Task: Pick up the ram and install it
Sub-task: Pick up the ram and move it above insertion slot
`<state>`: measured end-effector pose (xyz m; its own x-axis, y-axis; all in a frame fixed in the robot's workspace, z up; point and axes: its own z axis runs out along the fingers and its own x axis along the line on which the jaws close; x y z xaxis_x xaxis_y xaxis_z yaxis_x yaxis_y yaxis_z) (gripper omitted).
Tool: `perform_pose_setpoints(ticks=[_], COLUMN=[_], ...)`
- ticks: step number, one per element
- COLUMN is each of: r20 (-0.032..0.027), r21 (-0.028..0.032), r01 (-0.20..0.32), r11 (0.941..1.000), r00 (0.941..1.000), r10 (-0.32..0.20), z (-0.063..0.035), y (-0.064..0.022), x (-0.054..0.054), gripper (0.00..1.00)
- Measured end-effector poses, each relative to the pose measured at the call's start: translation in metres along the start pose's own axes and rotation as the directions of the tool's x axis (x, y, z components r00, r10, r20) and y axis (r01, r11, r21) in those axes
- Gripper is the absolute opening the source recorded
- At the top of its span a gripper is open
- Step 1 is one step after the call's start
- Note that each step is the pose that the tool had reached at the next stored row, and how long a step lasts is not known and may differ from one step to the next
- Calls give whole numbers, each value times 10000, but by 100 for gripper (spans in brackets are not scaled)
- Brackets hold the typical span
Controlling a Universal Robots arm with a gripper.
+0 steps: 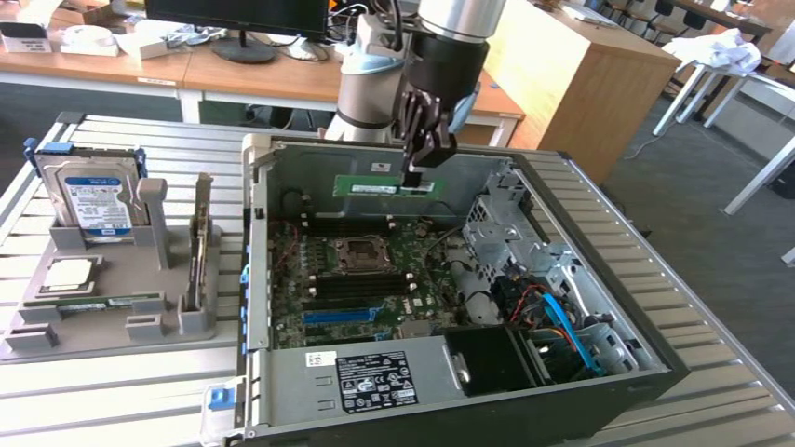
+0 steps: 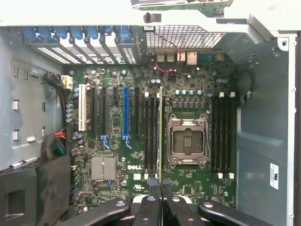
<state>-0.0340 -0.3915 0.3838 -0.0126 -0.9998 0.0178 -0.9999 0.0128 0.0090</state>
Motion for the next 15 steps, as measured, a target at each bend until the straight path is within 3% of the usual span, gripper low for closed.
perform_pose_setpoints(ticks=[15], r20=[0], r21=[0], r01=[0], r11=[10000], r00=[10000], r10=[0], z=[123], y=[-1], x=[-2], gripper=[12])
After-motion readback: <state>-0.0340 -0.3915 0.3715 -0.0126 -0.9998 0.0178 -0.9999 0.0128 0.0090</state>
